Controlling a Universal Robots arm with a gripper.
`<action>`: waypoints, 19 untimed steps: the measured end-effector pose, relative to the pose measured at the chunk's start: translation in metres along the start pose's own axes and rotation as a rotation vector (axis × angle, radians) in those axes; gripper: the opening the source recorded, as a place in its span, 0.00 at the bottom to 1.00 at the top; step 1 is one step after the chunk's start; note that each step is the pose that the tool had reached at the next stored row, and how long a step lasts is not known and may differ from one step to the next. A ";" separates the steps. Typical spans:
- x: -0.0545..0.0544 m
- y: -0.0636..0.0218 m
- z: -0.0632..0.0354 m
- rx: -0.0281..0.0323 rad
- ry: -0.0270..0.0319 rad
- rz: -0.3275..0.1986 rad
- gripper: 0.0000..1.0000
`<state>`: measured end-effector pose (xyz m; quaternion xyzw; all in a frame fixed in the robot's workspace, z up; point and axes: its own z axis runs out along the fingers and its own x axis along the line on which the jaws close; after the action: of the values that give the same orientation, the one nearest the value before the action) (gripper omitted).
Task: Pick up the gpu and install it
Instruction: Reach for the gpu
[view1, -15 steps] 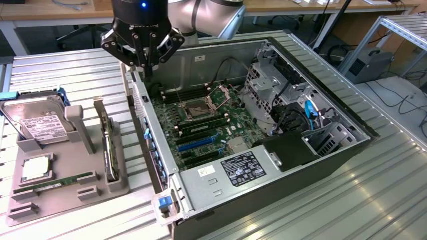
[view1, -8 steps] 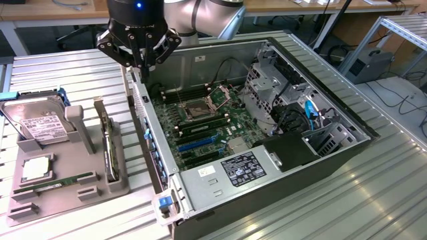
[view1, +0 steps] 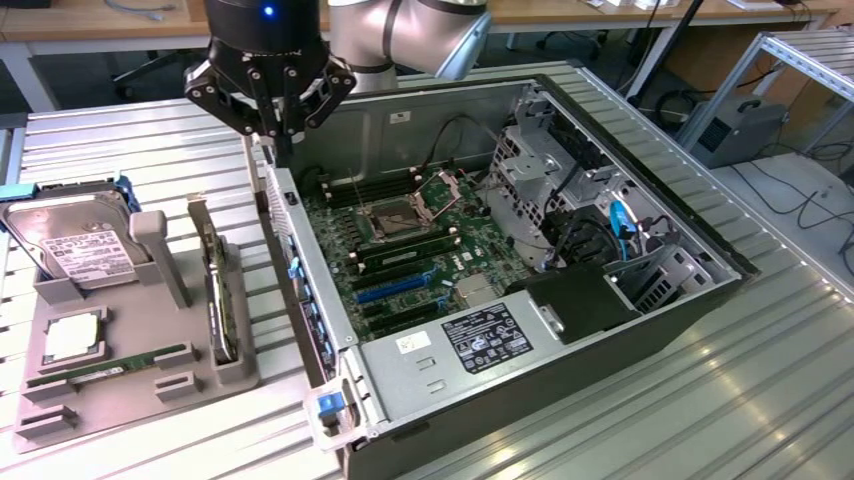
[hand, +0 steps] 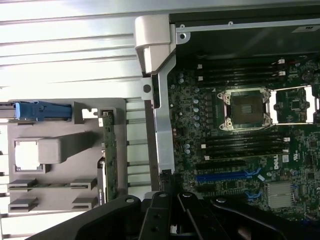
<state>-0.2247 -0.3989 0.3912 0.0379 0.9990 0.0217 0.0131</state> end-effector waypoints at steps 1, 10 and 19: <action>0.001 0.0000 0.0000 0.0000 -0.0001 0.000 0.11; 0.006 -0.0005 -0.0001 0.0000 0.0000 0.000 0.11; 0.012 -0.0010 0.0000 0.0000 0.0000 0.000 0.11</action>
<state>-0.2370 -0.3990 0.3909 0.0379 0.9990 0.0217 0.0131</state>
